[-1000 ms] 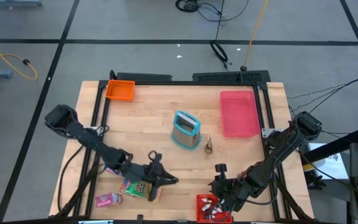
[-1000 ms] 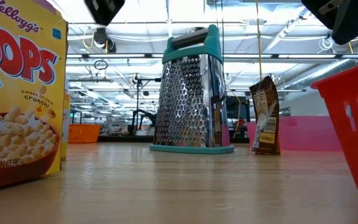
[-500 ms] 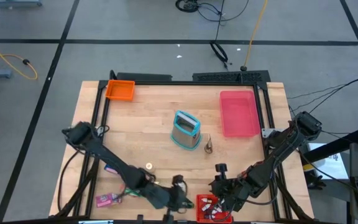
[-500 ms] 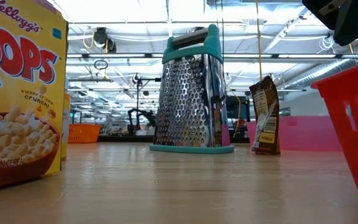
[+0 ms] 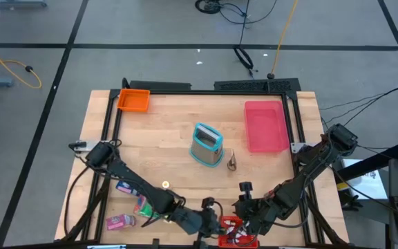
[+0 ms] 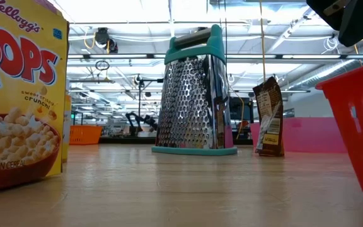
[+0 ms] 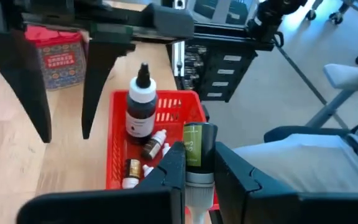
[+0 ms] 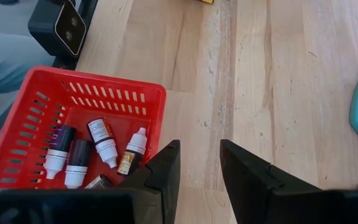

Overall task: Pick & Place Kitchen Items
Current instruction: Put the small green food coloring bottle into the red bin

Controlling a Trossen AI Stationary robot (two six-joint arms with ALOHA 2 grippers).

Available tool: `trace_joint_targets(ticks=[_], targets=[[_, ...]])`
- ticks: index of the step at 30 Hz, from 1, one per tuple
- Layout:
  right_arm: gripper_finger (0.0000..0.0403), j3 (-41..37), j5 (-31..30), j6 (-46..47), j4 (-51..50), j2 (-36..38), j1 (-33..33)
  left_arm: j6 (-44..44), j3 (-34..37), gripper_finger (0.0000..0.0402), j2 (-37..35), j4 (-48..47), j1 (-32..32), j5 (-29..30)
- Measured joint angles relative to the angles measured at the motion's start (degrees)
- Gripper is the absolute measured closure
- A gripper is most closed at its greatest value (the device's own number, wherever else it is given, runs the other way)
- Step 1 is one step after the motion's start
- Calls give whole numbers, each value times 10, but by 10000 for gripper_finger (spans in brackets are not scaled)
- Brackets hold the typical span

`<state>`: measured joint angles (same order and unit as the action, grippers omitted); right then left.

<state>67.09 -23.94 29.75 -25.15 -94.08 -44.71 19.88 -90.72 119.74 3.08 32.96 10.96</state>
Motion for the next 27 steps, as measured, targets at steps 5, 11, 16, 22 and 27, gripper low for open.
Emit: trace_joint_targets(ticks=[5,11,16,22,27], targets=[[298,0,0,-2,1,0,0,-14,-1,364,10,47,-1,-6],[298,0,0,-2,0,0,0,-7,1,355,39,67,-6,-15],[298,0,0,-1,-1,0,0,3,-6,358,70,96,-20,-33],[298,0,0,-2,-4,0,0,14,-7,353,70,88,-24,-35],[298,0,0,-2,-3,0,0,5,-6,337,71,94,-21,-36]])
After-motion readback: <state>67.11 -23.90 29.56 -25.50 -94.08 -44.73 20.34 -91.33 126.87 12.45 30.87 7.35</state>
